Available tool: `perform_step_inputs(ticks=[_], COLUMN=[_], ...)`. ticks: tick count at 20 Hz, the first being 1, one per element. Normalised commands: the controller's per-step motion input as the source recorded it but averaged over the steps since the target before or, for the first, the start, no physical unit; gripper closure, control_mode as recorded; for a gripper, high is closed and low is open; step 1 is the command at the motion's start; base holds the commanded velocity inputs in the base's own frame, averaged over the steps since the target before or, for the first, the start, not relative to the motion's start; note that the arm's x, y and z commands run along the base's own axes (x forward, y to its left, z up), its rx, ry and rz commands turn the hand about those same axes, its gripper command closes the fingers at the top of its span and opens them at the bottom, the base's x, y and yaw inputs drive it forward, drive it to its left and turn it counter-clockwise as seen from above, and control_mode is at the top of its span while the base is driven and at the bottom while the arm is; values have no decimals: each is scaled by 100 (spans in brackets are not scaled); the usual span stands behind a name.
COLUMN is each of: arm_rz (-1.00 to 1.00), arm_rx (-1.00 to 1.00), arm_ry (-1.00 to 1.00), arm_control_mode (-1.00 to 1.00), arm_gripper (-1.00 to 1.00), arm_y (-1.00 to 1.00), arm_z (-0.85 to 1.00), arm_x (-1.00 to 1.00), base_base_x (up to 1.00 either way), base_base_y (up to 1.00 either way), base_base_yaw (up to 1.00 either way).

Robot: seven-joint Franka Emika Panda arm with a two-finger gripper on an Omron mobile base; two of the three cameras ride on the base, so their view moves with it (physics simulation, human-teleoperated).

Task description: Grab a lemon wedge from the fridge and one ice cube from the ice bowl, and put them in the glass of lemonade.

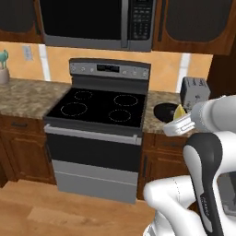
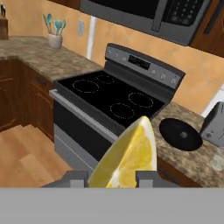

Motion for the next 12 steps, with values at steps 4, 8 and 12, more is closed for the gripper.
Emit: perform_step_inputs(ticks=[4, 8, 12], arm_rz=[0, 0, 0], arm_rx=[0, 0, 0], arm_ry=[0, 0, 0], arm_control_mode=[100, 100, 100], arm_gripper=[100, 100, 100], arm_y=[0, 0, 0], arm_z=[0, 0, 0], arm_x=[0, 0, 0], base_base_x=[17, 21, 34], base_base_y=[6, 5, 25], base_base_yaw=[-37, -39, -46])
